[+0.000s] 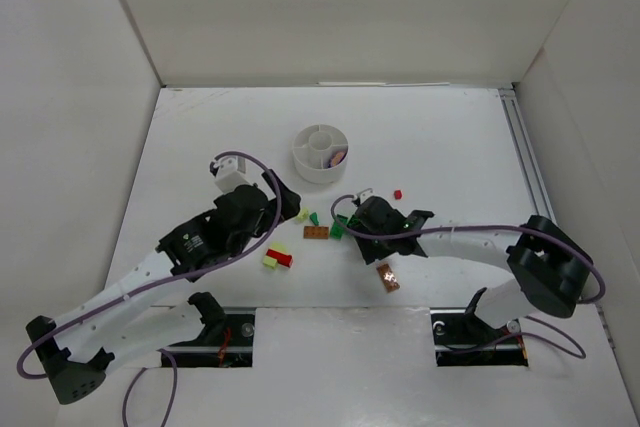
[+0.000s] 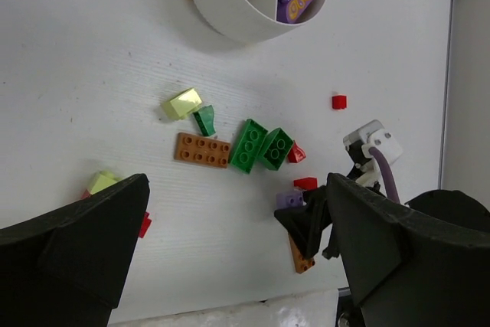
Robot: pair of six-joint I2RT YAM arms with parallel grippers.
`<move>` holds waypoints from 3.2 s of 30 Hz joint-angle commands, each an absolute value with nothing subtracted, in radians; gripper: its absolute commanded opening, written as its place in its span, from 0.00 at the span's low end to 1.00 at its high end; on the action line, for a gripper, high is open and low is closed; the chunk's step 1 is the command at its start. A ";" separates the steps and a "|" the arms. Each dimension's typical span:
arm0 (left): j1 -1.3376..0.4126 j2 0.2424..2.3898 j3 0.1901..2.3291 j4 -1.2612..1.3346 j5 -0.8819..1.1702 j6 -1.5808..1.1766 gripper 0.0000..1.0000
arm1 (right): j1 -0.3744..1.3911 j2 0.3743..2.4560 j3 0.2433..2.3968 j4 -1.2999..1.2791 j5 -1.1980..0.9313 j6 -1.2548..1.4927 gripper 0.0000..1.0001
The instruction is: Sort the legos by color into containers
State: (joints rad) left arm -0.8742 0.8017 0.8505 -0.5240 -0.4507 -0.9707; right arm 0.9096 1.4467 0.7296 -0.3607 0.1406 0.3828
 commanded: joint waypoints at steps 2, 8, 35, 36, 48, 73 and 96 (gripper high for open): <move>-0.873 0.792 0.842 -0.540 -0.476 -1.002 1.00 | 0.919 1.515 0.782 -0.364 0.196 0.384 0.49; -0.873 0.792 0.831 -0.552 -0.495 -1.012 1.00 | 0.928 1.471 0.818 -0.413 0.215 0.383 0.19; -0.623 0.936 0.841 -0.405 -0.318 -0.779 1.00 | 0.716 1.824 1.529 -0.213 0.135 -0.092 0.25; -0.611 0.945 0.841 -0.405 -0.304 -0.779 1.00 | 0.707 1.833 1.543 -0.213 0.135 -0.092 0.28; -0.561 0.982 0.841 -0.385 -0.200 -0.703 1.00 | 0.698 1.888 1.569 -0.195 0.094 -0.083 0.65; -0.601 1.385 0.838 -0.201 -0.080 -0.644 0.82 | 0.512 1.290 1.042 -0.297 0.135 0.012 0.74; -0.630 1.557 0.939 -0.273 -0.199 -0.796 0.70 | 0.431 1.201 0.980 -0.316 0.126 0.012 0.75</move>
State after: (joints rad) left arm -0.6128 1.5578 0.9062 -0.2478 -0.1806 -0.7849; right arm 0.4385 1.2304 0.9802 -0.3313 0.1204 0.0010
